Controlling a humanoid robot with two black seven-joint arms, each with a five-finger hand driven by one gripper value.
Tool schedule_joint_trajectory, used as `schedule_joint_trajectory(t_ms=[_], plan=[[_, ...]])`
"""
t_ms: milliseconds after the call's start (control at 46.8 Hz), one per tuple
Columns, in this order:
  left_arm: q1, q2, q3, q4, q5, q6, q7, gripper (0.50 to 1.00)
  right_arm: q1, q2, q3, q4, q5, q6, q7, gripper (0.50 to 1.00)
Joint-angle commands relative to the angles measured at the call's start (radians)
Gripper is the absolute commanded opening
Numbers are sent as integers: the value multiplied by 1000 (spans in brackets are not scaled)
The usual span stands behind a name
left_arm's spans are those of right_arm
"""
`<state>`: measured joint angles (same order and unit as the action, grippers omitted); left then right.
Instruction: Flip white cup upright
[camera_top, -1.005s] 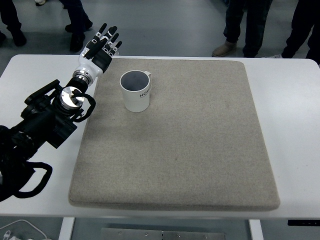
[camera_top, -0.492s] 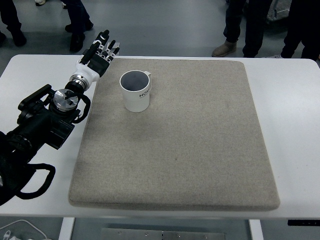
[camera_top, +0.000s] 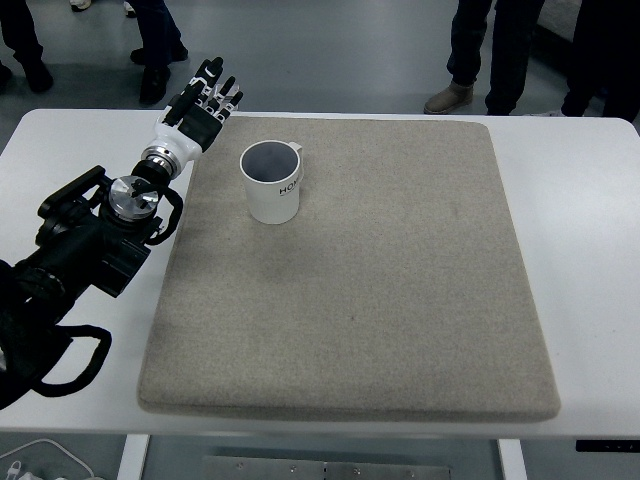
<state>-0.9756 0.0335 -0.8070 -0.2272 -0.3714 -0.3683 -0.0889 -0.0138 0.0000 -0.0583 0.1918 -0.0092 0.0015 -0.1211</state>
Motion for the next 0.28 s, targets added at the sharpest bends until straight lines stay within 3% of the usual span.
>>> schedule_joint_trajectory(t_ms=[0,257], plan=[[-2,2,2,-1,2,0,0,994,0,0,0,0,0,0,0,930],[-9,3,5,-4,3,0,-3,994,0,0,2,0,0,0,0,930]])
